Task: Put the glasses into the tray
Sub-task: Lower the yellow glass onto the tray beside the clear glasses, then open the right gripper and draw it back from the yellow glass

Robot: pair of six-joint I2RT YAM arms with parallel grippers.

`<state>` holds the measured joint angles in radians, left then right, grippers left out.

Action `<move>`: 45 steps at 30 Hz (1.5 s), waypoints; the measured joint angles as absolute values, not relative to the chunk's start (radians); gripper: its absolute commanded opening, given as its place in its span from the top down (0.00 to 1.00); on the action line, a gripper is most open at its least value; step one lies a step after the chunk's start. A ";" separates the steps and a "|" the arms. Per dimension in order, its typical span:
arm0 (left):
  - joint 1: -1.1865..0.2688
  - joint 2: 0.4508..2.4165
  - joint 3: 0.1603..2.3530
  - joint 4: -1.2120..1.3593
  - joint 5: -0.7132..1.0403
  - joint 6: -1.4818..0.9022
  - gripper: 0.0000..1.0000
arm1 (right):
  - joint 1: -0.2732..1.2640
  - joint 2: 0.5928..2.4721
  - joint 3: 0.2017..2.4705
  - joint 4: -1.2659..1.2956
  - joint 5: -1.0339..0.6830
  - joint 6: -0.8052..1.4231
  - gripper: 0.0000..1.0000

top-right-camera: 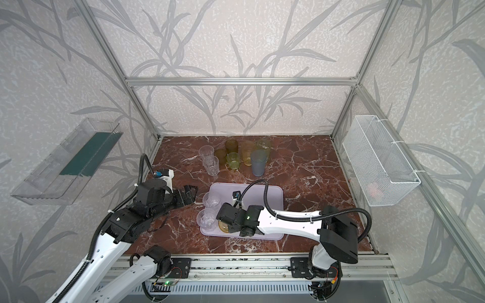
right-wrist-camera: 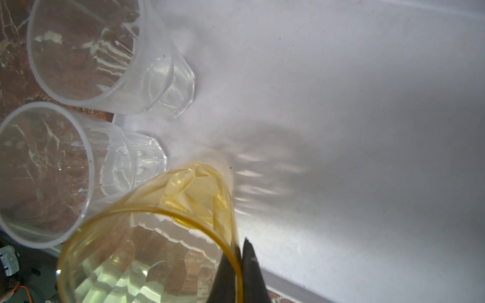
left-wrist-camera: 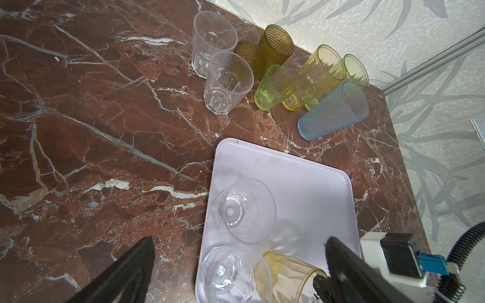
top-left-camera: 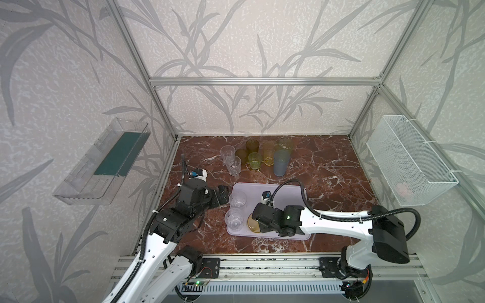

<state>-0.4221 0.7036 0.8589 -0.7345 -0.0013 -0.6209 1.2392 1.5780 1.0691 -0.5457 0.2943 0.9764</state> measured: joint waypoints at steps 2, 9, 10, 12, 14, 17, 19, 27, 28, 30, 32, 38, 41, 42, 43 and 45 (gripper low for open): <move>-0.422 0.695 0.859 -0.735 -0.001 -0.618 0.01 | 1.239 1.592 1.084 -0.561 0.294 0.976 1.00; -0.422 0.682 0.848 -0.737 -0.004 -0.601 0.01 | 1.239 1.639 1.157 -0.607 0.295 0.972 0.68; -0.422 0.682 0.848 -0.738 -0.004 -0.600 0.01 | 1.239 1.641 1.163 -0.608 0.294 0.972 0.61; -0.422 0.685 0.848 -0.738 -0.003 -0.594 0.01 | 1.239 1.642 1.170 -0.610 0.295 0.971 0.46; -0.422 0.687 0.847 -0.738 -0.003 -0.590 0.01 | 1.240 1.643 1.176 -0.617 0.297 0.968 0.36; -0.422 0.688 0.844 -0.736 -0.003 -0.579 0.01 | 1.240 1.643 1.184 -0.626 0.305 0.971 0.22; -0.422 0.688 0.838 -0.735 -0.002 -0.575 0.01 | 1.240 1.640 1.185 -0.636 0.315 0.970 0.09; -0.421 0.751 0.835 -0.731 0.006 -0.568 0.01 | 1.239 1.463 1.122 -0.644 0.377 0.955 0.01; -0.421 0.765 0.835 -0.730 0.006 -0.568 0.01 | 1.239 1.419 1.097 -0.637 0.385 0.948 0.01; -0.421 0.789 0.835 -0.727 0.006 -0.569 0.01 | 1.237 1.330 1.040 -0.608 0.397 0.925 0.01; -0.421 0.799 0.835 -0.719 0.006 -0.572 0.01 | 1.236 1.240 0.981 -0.574 0.406 0.888 0.01; -0.420 0.830 0.845 -0.670 0.002 -0.590 0.01 | 1.195 1.061 0.861 -0.505 0.402 0.786 0.01; -0.419 0.889 0.876 -0.654 -0.003 -0.598 0.01 | 1.166 1.004 0.821 -0.488 0.382 0.748 0.01; -0.418 0.907 0.884 -0.651 -0.007 -0.599 0.01 | 1.154 0.988 0.809 -0.483 0.372 0.737 0.01; -0.418 0.928 0.896 -0.647 -0.011 -0.599 0.01 | 1.139 0.972 0.795 -0.476 0.356 0.727 0.01; -0.417 0.965 0.913 -0.639 -0.028 -0.598 0.01 | 1.104 0.944 0.770 -0.466 0.322 0.712 0.01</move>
<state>-0.4171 0.9653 0.9131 -0.6388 -0.0284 -0.5983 1.1042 0.9440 0.7704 -0.4660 0.3218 0.7116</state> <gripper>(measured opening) 0.993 0.990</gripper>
